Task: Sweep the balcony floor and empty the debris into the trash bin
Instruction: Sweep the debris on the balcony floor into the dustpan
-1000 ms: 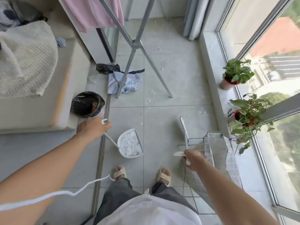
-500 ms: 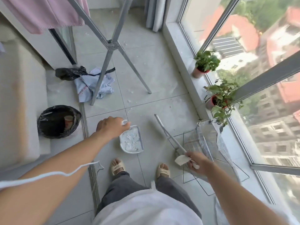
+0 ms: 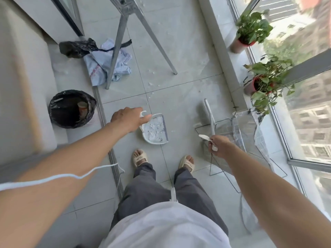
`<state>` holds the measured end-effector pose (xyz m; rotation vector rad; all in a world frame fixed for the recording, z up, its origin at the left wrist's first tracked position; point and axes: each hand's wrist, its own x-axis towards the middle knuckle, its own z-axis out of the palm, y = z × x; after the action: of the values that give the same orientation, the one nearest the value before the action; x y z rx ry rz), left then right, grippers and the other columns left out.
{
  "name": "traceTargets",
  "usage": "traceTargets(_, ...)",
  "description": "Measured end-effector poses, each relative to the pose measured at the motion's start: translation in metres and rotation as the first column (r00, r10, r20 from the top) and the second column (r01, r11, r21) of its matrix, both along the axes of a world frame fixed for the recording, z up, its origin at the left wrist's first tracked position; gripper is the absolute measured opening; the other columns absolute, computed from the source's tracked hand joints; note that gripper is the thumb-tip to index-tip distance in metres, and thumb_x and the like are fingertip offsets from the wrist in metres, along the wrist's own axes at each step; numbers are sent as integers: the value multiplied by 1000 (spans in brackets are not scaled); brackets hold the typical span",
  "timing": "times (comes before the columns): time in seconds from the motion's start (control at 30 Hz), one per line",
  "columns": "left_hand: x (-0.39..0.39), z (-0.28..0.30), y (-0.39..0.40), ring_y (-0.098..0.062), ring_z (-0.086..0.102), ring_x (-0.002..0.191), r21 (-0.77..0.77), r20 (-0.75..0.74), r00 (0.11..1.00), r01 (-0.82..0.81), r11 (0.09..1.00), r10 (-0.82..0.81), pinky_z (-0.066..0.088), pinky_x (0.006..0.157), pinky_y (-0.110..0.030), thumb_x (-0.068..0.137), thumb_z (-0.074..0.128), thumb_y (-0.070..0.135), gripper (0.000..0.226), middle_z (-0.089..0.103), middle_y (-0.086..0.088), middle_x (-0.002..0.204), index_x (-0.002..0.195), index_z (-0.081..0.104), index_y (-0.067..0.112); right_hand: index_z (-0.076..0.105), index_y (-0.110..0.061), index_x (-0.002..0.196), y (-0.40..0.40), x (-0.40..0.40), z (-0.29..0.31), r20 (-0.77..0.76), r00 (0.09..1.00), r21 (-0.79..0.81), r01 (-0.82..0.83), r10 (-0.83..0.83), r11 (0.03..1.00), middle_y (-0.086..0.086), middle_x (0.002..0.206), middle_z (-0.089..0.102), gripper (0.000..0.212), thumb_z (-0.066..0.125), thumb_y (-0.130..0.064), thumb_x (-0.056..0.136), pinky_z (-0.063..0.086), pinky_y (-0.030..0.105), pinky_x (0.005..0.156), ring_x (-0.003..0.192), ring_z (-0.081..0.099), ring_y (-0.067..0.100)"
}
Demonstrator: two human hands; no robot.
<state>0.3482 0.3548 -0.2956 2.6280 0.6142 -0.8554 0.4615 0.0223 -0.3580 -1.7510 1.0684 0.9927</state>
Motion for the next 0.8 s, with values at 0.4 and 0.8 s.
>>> traceTargets(0.4, 38, -2, -11, -33, 58, 90, -18, 13, 1000, -2, 1000, 2, 42, 71, -35, 89, 32, 75, 55, 60, -8, 94, 95, 55, 25, 52, 4, 103, -64, -8, 52, -195, 981, 220, 33, 11, 975, 12, 77, 49, 16, 52, -8, 93, 34, 16, 29, 43, 46, 14)
traceTargets(0.8, 57, 0, -4, -33, 59, 102, 8, 37, 999, -2, 1000, 2, 40, 75, -33, 92, 34, 70, 54, 64, -10, 115, 118, 61, 30, 53, 3, 94, -5, -90, 28, -243, 970, 208, 19, 33, 978, 11, 60, 49, 10, 47, -3, 89, 37, 16, 37, 37, 44, 15)
